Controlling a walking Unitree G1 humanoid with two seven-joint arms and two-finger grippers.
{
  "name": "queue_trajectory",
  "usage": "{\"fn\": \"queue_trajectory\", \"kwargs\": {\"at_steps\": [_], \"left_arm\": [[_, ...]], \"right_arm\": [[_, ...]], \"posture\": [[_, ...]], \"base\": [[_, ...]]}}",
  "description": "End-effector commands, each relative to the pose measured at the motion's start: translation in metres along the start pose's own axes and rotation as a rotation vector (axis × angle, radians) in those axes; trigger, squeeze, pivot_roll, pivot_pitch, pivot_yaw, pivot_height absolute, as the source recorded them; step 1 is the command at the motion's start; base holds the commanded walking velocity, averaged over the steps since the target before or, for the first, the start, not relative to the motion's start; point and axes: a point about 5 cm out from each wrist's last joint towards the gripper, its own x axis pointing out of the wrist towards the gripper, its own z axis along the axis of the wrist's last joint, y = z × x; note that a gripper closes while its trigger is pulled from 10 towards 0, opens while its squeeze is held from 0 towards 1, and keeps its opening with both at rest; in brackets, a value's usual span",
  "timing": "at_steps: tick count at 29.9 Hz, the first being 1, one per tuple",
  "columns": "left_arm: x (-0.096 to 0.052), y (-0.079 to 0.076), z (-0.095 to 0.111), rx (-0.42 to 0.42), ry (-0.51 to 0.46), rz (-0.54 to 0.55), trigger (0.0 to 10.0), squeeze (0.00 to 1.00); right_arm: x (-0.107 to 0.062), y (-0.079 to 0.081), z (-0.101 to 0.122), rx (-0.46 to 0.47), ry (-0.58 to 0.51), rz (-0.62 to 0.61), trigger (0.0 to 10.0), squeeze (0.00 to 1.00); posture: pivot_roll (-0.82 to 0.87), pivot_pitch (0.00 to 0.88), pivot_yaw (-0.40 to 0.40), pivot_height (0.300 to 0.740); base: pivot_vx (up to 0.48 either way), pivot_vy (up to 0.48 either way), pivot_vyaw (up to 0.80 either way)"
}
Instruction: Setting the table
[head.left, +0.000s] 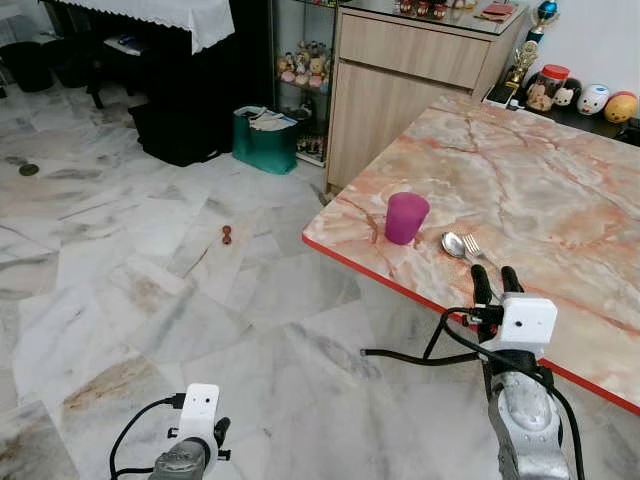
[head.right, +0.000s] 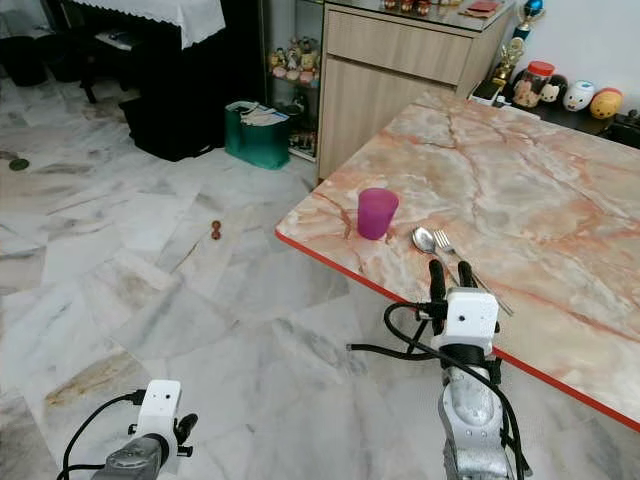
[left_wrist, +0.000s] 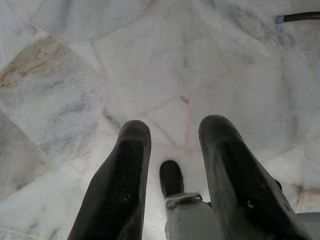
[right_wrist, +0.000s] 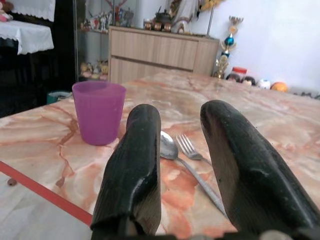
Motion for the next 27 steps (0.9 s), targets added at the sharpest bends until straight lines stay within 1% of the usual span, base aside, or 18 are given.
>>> {"fn": "queue_trajectory", "kwargs": {"at_steps": [1,7,13,16,27], "left_arm": [[0.000,0.002,-0.001,-0.011,0.000,0.015,10.0,0.00],[0.000,0.003,-0.001,-0.014,-0.002,0.017,10.0,0.00],[0.000,0.002,-0.001,-0.010,-0.001,0.013,10.0,0.00],[0.000,0.001,0.000,-0.011,-0.003,0.012,10.0,0.00],[-0.001,0.000,-0.002,-0.008,-0.003,0.010,10.0,0.00]], "right_arm": [[0.004,-0.004,0.004,0.023,0.006,-0.019,10.0,0.00],[0.008,-0.008,0.007,0.045,0.007,-0.048,10.0,0.00],[0.010,-0.009,0.013,0.029,-0.015,-0.047,10.0,0.00],[0.012,-0.009,0.015,0.018,-0.015,-0.042,10.0,0.00],[0.012,-0.004,0.013,0.028,-0.004,-0.031,10.0,0.00]], "posture": [[0.07,0.000,-0.062,0.740],[0.07,0.000,-0.061,0.740],[0.07,0.000,-0.064,0.740],[0.07,0.000,-0.065,0.740],[0.07,0.000,-0.068,0.740]], "base": [[0.000,0.000,0.00],[0.000,0.000,0.00],[0.000,0.000,0.00],[0.000,0.000,0.80],[0.000,0.000,0.80]]}}
